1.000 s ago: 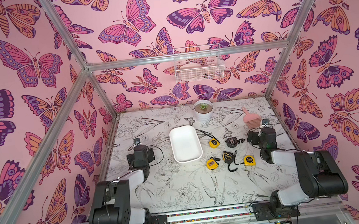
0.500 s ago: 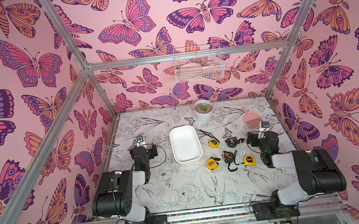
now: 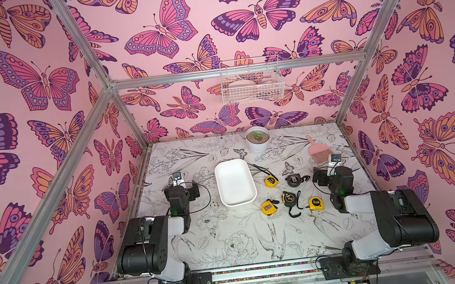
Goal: Take the tape measure out of the storage box
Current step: Reset both arms
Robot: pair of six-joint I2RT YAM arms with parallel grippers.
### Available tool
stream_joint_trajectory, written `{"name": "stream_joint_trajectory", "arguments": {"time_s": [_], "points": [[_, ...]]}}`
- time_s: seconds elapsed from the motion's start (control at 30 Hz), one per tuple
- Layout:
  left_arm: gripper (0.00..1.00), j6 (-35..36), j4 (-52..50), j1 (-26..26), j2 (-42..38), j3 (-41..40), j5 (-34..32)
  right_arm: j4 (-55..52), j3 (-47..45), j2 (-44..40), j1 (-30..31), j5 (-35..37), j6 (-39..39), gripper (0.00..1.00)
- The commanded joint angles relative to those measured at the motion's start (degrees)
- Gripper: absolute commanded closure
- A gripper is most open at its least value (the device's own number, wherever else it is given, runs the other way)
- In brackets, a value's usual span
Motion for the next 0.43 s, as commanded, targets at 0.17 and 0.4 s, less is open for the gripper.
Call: {"name": "stream_joint_trajectory", "arguments": {"time_s": [0.17, 0.4], "points": [[0.0, 0.3, -0.6, 1.0, 0.3, 0.1, 3.0, 0.2, 1.3, -0.4, -0.3, -0.7, -0.4, 0.01], [0.0, 0.3, -0.3, 1.1, 0.3, -0.1, 2.9, 0.3, 1.1, -0.5, -0.6, -0.9, -0.3, 0.01]]}}
